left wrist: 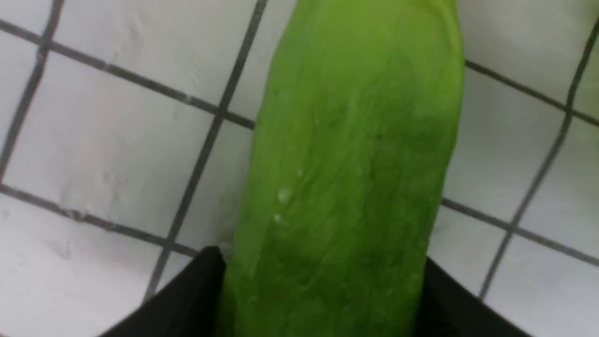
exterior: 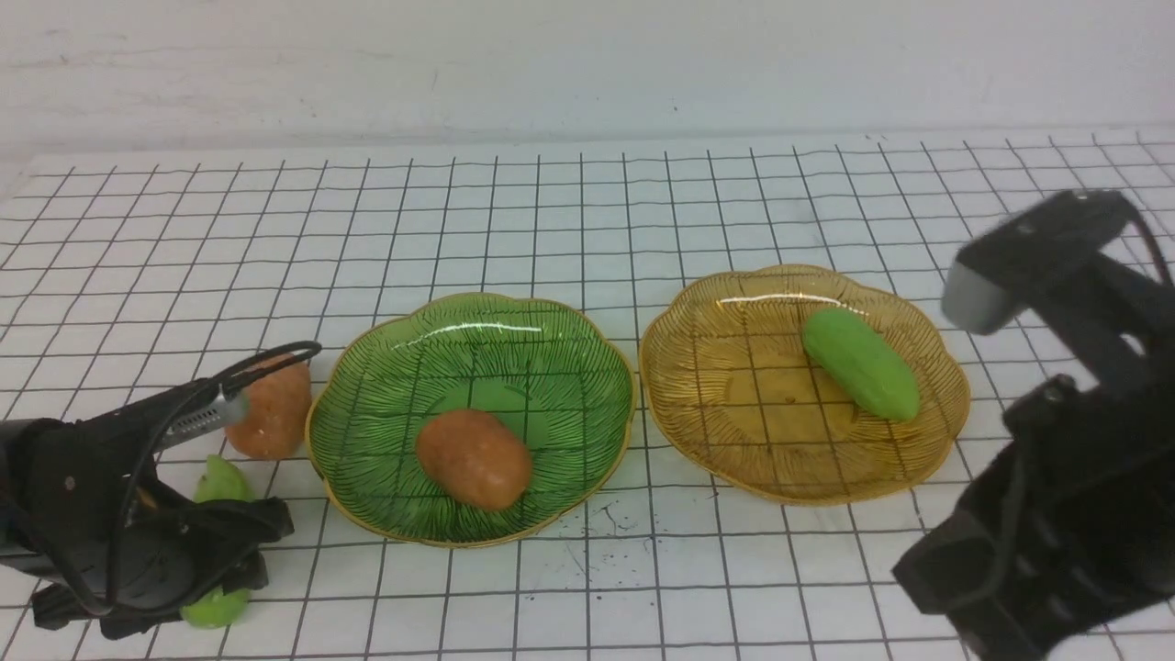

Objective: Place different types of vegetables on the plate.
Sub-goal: 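Move the green vegetable from the table onto the right plate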

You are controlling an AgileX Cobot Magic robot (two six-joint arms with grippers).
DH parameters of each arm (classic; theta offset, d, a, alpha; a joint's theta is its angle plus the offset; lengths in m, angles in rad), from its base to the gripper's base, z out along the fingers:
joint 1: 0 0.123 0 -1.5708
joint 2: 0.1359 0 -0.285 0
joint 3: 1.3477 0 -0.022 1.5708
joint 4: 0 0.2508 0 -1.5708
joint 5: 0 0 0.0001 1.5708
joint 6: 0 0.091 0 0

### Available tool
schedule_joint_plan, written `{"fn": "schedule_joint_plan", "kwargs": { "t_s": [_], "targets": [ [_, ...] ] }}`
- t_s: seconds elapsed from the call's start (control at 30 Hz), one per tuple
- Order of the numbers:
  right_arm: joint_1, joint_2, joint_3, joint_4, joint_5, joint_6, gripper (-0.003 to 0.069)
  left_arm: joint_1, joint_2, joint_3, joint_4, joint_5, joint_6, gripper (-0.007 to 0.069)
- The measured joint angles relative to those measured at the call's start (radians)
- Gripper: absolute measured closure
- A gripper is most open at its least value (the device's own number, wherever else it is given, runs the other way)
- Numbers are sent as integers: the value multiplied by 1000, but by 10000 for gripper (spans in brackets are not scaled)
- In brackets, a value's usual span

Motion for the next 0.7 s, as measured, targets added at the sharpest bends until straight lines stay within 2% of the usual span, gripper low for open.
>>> {"fn": "schedule_joint_plan", "kwargs": {
  "t_s": [0.17, 0.2, 0.3, 0.33, 0.4, 0.5, 0.57, 0.6, 0.63, 0.7],
  "targets": [
    [0, -99, 8, -66, 4, -7, 673, 0, -134, -100, 77, 171, 57, 233],
    [0, -147, 8, -115, 5, -6, 673, -1, -209, -184, 86, 278, 72, 233],
    [0, -190, 8, -157, 7, -4, 673, -15, -257, -293, 44, 396, 91, 233],
    [0, -224, 8, -182, 11, -2, 673, -38, -262, -353, -8, 456, 117, 233],
    [0, -271, 8, -211, 13, 12, 673, -124, -225, -491, -151, 565, 193, 233],
    [0, -321, 8, -230, 19, 29, 673, -250, -129, -618, -262, 578, 273, 233],
    [0, -351, 8, -232, 20, 43, 673, -341, -40, -710, -290, 549, 294, 233],
    [0, -354, 8, -232, 20, 46, 673, -350, -30, -710, -291, 549, 294, 233],
    [0, -373, 9, -231, 21, 55, 673, -432, 74, -806, -299, 526, 296, 233],
    [0, -396, 18, -231, 21, 71, 673, -506, 199, -898, -302, 511, 296, 233]
  ]
}}
